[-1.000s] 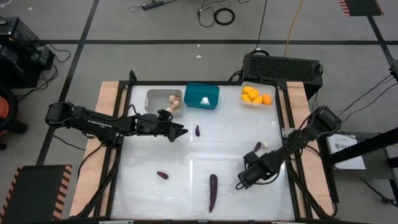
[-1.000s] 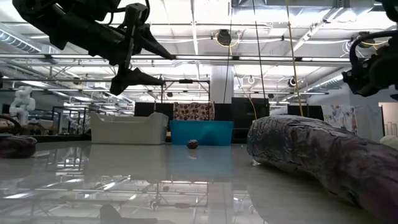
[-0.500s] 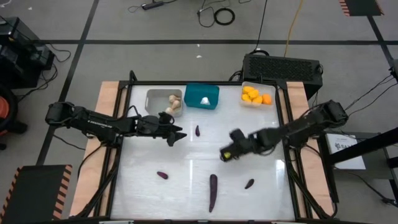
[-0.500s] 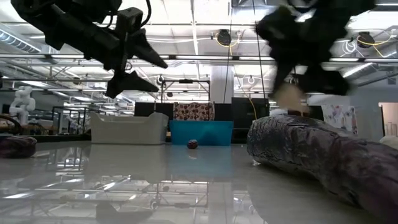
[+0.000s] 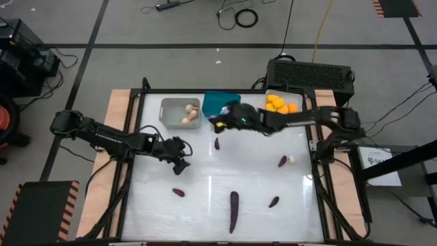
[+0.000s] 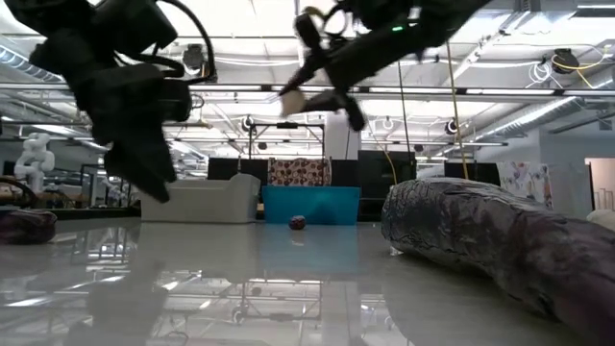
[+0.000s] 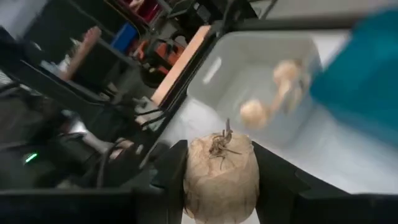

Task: Sort produce into baskets
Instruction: Put the garlic into the gray bin

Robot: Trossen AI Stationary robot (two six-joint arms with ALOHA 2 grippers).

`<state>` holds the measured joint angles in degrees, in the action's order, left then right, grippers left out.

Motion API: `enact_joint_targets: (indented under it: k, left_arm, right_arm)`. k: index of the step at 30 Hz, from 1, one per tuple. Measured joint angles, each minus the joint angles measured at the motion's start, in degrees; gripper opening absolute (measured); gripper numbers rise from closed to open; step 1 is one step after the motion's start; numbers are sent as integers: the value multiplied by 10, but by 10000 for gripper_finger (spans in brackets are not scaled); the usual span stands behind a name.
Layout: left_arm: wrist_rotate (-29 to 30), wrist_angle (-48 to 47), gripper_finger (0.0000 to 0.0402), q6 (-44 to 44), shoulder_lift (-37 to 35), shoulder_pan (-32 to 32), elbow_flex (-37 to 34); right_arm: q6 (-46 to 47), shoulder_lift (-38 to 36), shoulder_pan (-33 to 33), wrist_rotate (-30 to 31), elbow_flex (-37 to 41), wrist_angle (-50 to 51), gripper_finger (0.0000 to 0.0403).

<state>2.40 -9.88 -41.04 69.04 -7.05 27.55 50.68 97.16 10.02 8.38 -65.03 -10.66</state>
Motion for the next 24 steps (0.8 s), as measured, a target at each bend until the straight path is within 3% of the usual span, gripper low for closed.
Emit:
enact_joint_targets:
  k: [5,10,13,18,24]
  left_arm:
    - [-15,-30,292,-4,0,-35,0]
    - [-16,-27,292,-6,0,-69,0]
    - [-14,-27,292,-14,0,-84,0]
    - [-8,-37,292,-22,0,-102,0]
    - [-2,-46,292,-21,0,-103,0]
  right_arm:
    - [-44,117,43,-24,-151,10,137]
    - [-80,233,65,-107,-300,23,143]
    - [-97,286,72,-136,-383,88,157]
    - [-106,346,83,-135,-491,213,190]
    - [-157,358,86,-144,-548,320,232]
